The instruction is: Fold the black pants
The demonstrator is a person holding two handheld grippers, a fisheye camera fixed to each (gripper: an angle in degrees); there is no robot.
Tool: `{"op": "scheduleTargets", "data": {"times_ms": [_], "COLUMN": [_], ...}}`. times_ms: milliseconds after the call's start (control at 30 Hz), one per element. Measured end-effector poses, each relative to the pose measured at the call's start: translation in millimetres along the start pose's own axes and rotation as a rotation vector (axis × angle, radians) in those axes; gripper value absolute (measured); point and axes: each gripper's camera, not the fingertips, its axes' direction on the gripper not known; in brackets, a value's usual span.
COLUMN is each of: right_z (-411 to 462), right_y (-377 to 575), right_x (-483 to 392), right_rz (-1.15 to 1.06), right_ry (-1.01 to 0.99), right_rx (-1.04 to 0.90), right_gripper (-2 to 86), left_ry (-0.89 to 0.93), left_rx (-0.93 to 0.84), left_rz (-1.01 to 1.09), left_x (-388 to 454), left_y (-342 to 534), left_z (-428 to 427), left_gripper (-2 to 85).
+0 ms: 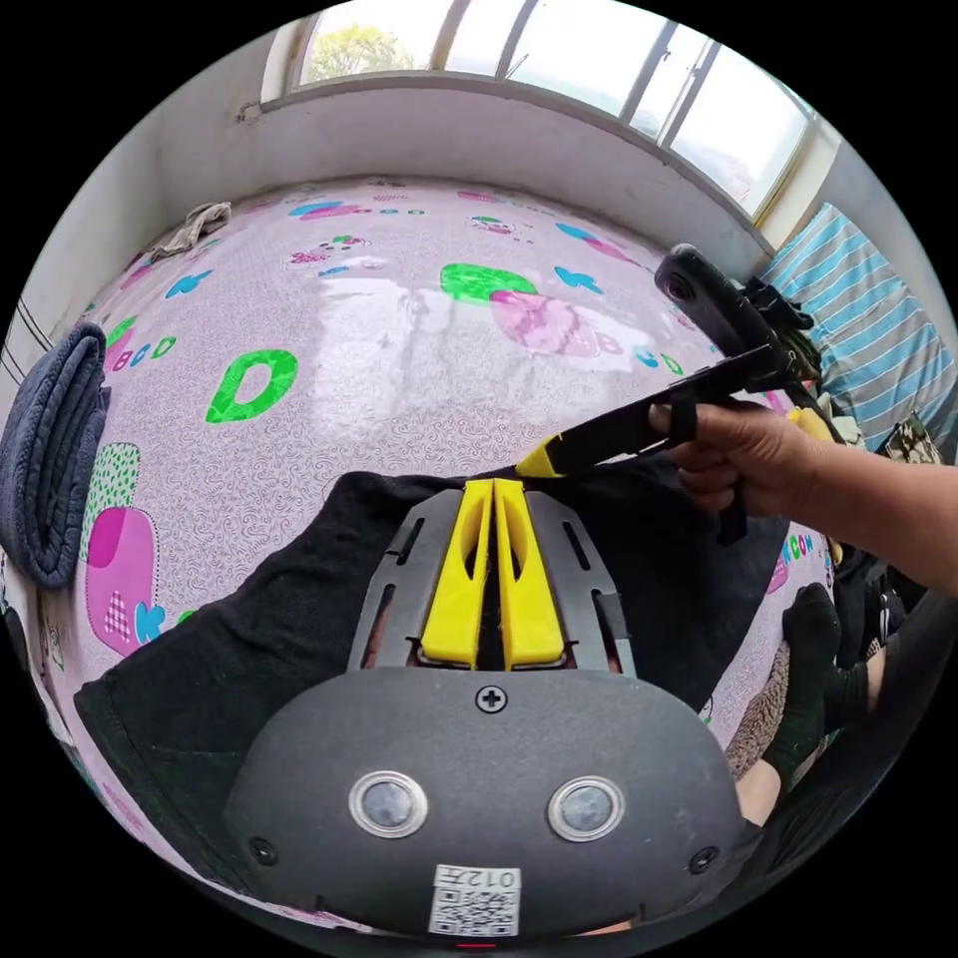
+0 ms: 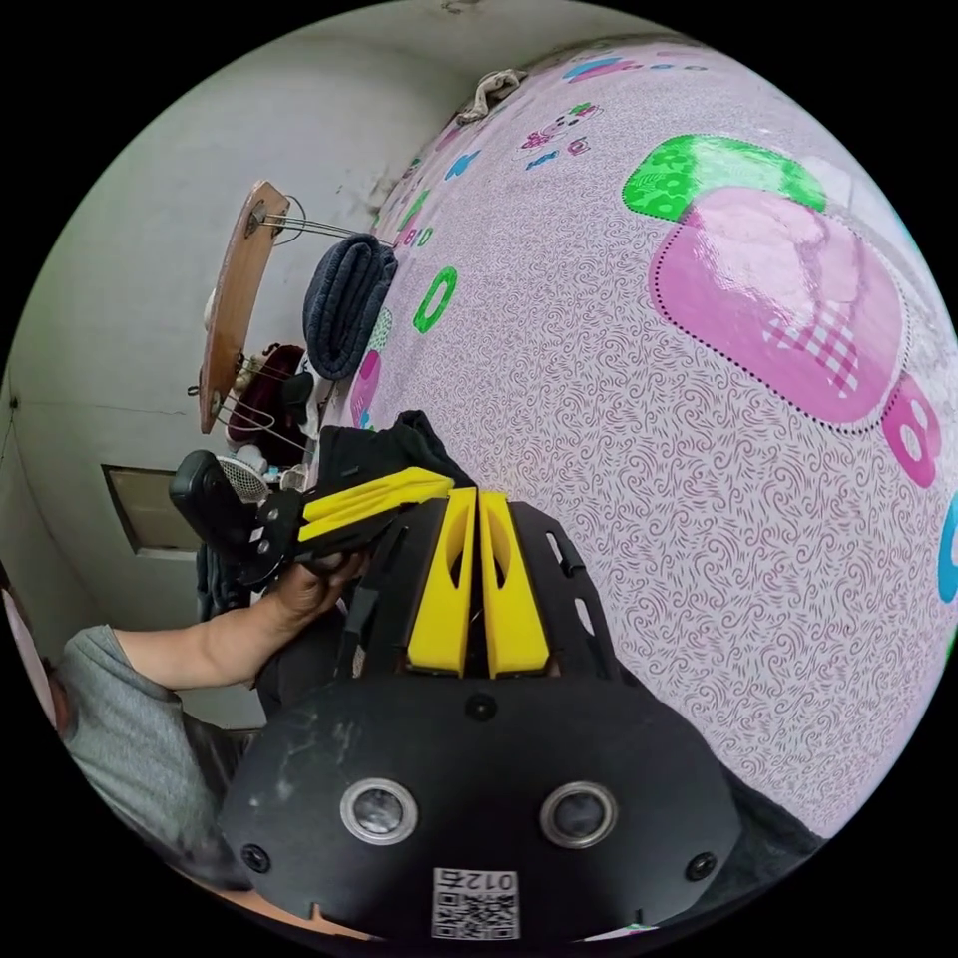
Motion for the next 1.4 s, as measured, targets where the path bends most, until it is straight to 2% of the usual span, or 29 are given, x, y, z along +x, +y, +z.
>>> {"op": "scheduleTargets", "data": {"times_ms": [100,167,267,400,533,700,833,933,1300,1400], "right_z": [20,26,60,126,191,244,295,327,409,411], "right_y": [24,56,107,155,175,189,187,193,193,209], "right_x": [-1,-10,-21,-10,18,44,62,75,123,127], "right_rz": [-0.012,-0.065,-0.209,-0.294,-0.255,-0.247,-0.235,-0.227,-0.169,-0.056], "right_ry": [0.077,0.221,0.444,0.694,0.723,0.712,0.806,0.806,0.634,0.751], "right_rx": [0.103,0.24,0.25,0.242,0.268,0.266,0.245,0.261,0.257,0.399], "right_gripper": [-0.8,-0.6,-0.4,0.1,1.3,0.2,-0.6,-0.5,0.4,1.8], "left_ry": [0.066,0.07,0.038,0.104,0.074,-0.095,-0.06,0.002,-0.022,-0.06], "left_rx": [-0.004,-0.003,-0.004,-0.005,-0.004,0.0,-0.001,0.003,0.005,0.047], "left_rz": [-0.036,-0.038,-0.019,-0.046,-0.025,0.052,0.031,-0.029,-0.019,0.004], "left_x": [-8,-7,2,-2,8,42,38,26,40,48], "left_y": [0,1,0,1,1,2,3,5,6,6], "left_z": [2,2,2,4,4,4,4,3,3,-10], "left_gripper": [0.3,0.4,0.4,0.7,0.8,0.8,0.7,0.7,0.7,1.0]}}
